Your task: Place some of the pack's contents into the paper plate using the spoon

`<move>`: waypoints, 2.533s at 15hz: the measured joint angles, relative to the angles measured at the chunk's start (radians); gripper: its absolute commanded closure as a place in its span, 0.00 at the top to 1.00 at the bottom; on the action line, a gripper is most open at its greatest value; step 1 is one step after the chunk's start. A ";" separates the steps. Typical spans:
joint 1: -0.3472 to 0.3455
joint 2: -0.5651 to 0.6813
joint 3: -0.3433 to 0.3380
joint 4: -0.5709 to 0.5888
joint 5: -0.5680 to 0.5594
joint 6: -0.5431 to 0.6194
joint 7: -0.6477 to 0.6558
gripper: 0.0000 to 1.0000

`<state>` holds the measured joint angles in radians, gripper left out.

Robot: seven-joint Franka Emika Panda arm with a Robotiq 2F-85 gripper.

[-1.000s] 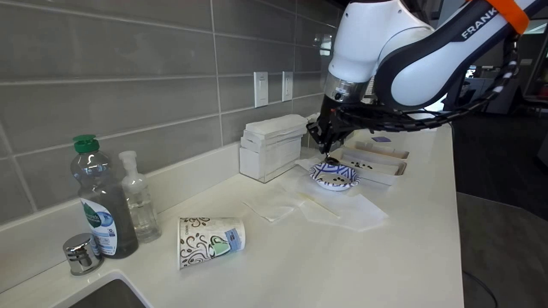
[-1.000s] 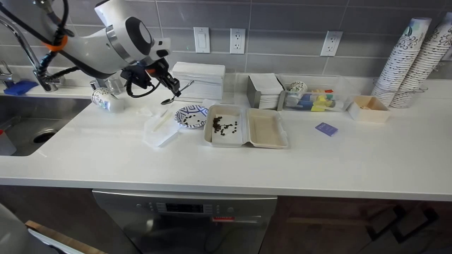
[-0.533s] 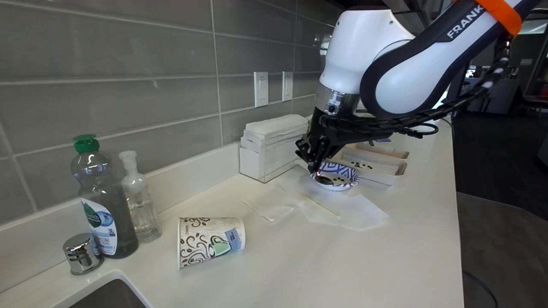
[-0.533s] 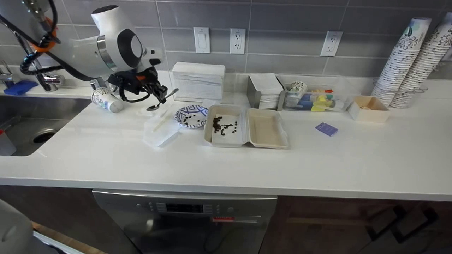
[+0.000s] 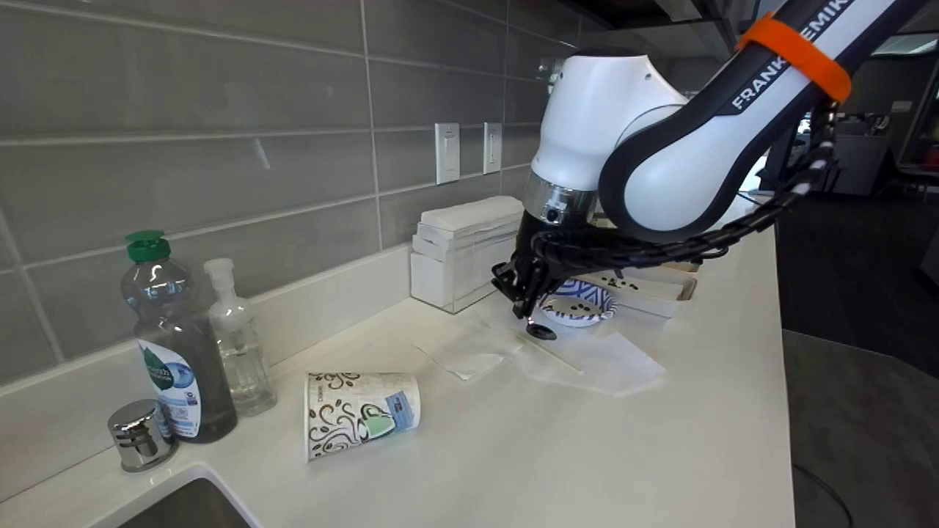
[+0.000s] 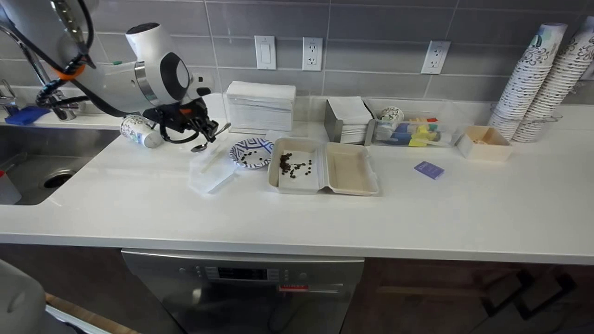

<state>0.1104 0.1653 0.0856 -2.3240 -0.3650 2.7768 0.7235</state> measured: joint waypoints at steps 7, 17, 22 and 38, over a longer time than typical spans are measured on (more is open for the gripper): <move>0.006 0.107 0.000 0.048 -0.002 0.029 0.005 0.02; 0.107 0.137 -0.092 0.077 0.008 0.028 0.021 0.63; 0.132 0.129 -0.090 0.082 0.051 0.027 0.008 1.00; 0.093 -0.350 0.073 0.045 0.322 -0.585 -0.364 1.00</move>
<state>0.2036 -0.1850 0.1588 -2.2792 -0.0429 2.1918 0.3594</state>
